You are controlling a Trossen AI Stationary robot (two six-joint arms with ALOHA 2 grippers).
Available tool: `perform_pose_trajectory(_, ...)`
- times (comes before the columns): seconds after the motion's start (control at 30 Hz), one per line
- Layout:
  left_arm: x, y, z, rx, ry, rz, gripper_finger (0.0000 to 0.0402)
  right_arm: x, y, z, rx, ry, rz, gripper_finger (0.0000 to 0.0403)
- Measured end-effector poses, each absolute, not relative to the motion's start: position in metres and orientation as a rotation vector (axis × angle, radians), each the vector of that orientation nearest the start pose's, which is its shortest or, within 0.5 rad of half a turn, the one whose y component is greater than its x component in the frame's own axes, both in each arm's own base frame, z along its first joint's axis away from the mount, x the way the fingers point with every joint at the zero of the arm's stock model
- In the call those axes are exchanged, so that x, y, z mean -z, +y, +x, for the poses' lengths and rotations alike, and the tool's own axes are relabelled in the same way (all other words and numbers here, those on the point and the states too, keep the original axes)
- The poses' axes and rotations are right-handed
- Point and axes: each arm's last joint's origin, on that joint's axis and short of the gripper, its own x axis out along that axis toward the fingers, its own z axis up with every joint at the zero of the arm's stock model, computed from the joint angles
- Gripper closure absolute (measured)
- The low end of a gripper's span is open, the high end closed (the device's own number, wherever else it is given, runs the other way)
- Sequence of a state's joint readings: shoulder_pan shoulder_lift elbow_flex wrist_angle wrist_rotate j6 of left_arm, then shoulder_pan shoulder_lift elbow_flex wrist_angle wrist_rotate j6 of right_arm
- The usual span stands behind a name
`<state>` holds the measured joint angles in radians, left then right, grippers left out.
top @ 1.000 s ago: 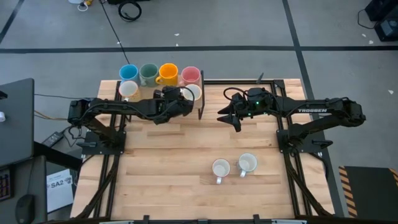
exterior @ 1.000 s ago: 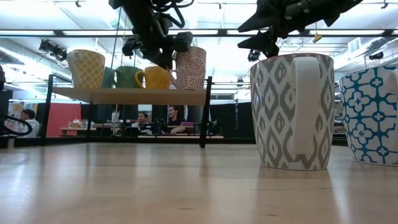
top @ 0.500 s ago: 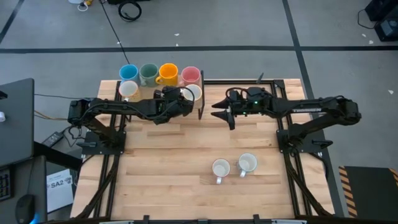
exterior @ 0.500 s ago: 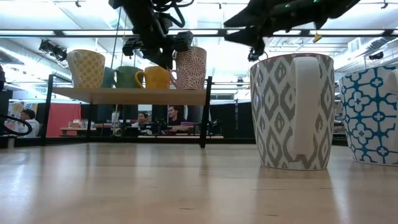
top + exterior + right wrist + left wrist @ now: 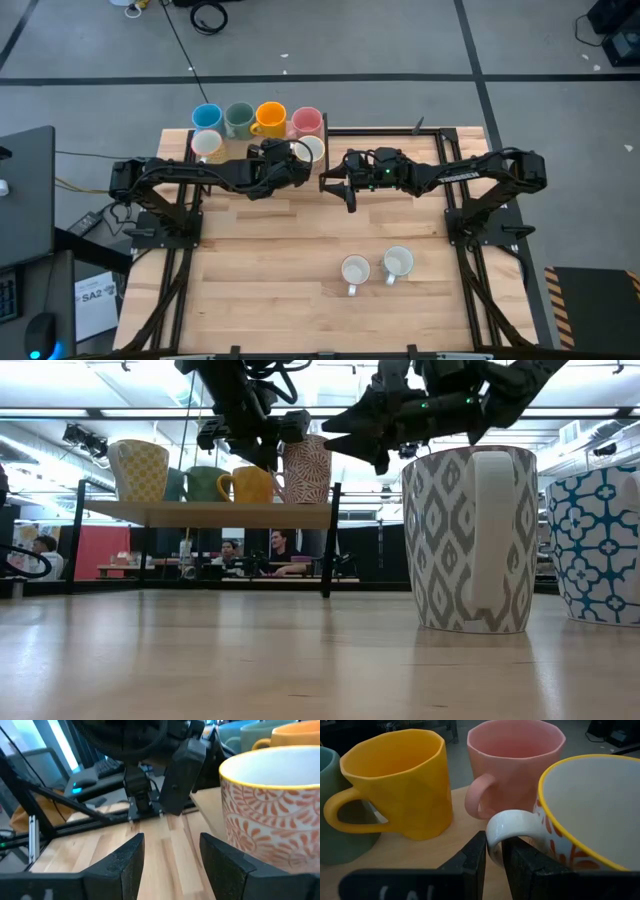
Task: Place coffee mugs
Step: Put the orange patterned mug on the shelf
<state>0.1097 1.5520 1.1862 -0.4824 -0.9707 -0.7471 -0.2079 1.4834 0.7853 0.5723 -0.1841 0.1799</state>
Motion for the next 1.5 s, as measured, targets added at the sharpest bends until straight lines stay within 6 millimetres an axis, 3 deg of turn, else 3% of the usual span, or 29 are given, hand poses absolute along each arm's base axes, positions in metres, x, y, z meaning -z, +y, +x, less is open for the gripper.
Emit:
perform_pose_trajectory(0.27, -0.273, 0.059, 0.316, -1.233, 0.382, -0.269, 0.0335, -0.229, -0.071, 0.324, 0.056, 0.079, 0.197, 0.0206)
perform_pose_trajectory(0.9, -0.273, 0.059, 0.316, -1.218, 0.391, -0.279, 0.0335, -0.231, -0.099, 0.317, 0.196, 0.036, 0.196, 0.0206)
perform_pose_trajectory(1.23, -0.273, 0.059, 0.317, -1.215, 0.392, -0.282, 0.0334, -0.231, -0.100, 0.317, 0.196, 0.033, 0.221, 0.0206)
perform_pose_trajectory(1.5, -0.272, 0.058, 0.317, -1.203, 0.398, -0.289, 0.0280, -0.231, -0.099, 0.317, 0.171, 0.035, 0.222, 0.0206)
